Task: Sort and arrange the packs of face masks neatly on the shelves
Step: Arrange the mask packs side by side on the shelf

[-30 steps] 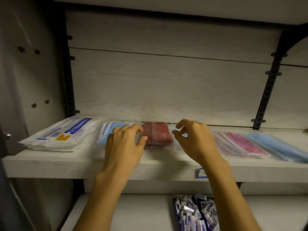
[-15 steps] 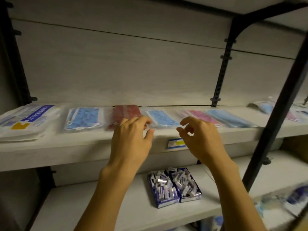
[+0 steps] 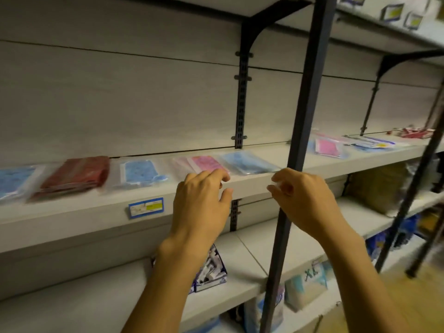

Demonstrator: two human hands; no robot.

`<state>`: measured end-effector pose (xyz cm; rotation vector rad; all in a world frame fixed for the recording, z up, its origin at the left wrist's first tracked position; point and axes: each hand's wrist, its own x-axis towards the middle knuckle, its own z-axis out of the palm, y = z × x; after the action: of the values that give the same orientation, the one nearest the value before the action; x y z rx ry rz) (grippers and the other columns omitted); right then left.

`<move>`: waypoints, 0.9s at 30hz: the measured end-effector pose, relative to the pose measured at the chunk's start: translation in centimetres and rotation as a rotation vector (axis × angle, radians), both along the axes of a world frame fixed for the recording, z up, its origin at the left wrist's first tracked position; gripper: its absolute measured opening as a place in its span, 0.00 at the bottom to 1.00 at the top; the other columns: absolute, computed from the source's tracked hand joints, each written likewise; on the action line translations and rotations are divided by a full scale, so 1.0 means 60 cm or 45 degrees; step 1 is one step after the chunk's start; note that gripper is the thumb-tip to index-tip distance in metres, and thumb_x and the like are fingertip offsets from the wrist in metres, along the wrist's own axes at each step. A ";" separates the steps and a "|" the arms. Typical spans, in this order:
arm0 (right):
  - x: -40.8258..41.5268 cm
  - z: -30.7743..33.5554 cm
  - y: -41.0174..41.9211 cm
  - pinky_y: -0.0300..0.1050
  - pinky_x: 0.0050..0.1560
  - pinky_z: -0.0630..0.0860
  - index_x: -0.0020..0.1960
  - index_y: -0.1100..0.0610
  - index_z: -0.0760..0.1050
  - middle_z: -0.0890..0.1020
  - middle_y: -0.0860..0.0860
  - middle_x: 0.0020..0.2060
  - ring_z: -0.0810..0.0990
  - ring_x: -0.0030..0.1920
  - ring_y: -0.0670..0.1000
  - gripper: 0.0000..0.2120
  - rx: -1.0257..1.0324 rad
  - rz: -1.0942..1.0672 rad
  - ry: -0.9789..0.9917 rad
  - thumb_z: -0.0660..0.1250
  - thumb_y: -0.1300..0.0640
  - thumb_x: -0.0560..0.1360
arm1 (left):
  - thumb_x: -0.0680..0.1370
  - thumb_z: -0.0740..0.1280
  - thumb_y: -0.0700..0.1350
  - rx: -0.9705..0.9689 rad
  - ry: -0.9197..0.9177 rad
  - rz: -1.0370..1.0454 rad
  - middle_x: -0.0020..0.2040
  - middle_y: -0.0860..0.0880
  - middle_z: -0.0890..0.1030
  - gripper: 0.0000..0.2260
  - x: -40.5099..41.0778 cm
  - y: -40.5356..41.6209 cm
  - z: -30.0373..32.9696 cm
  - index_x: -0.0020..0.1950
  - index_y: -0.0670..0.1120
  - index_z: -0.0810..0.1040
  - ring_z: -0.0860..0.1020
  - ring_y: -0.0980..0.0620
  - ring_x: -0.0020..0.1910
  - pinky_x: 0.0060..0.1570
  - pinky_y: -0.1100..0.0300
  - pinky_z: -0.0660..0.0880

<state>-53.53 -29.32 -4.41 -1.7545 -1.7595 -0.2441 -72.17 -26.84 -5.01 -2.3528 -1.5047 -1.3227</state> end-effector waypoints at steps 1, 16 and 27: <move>0.027 0.001 -0.008 0.45 0.50 0.79 0.61 0.53 0.75 0.82 0.51 0.49 0.80 0.46 0.49 0.13 -0.007 -0.010 -0.004 0.65 0.50 0.78 | 0.79 0.63 0.51 -0.007 0.004 -0.020 0.56 0.54 0.79 0.12 0.026 -0.003 -0.001 0.62 0.53 0.75 0.71 0.54 0.56 0.53 0.60 0.68; 0.364 -0.018 -0.052 0.51 0.46 0.80 0.58 0.50 0.75 0.82 0.48 0.43 0.81 0.44 0.49 0.12 0.011 -0.196 0.025 0.64 0.47 0.78 | 0.79 0.64 0.50 -0.025 0.034 -0.267 0.53 0.54 0.80 0.10 0.369 -0.008 -0.014 0.60 0.52 0.76 0.73 0.53 0.54 0.53 0.58 0.73; 0.567 -0.011 0.015 0.47 0.46 0.81 0.58 0.52 0.77 0.83 0.49 0.45 0.81 0.42 0.48 0.12 0.015 -0.285 0.002 0.65 0.49 0.78 | 0.80 0.62 0.52 -0.027 0.051 -0.335 0.54 0.55 0.79 0.11 0.584 0.082 -0.005 0.62 0.54 0.75 0.72 0.55 0.55 0.50 0.63 0.67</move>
<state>-19.54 -28.40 -5.06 -1.9425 -1.5566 -0.3460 -37.15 -21.95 -5.31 -2.6473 -1.2369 -1.3032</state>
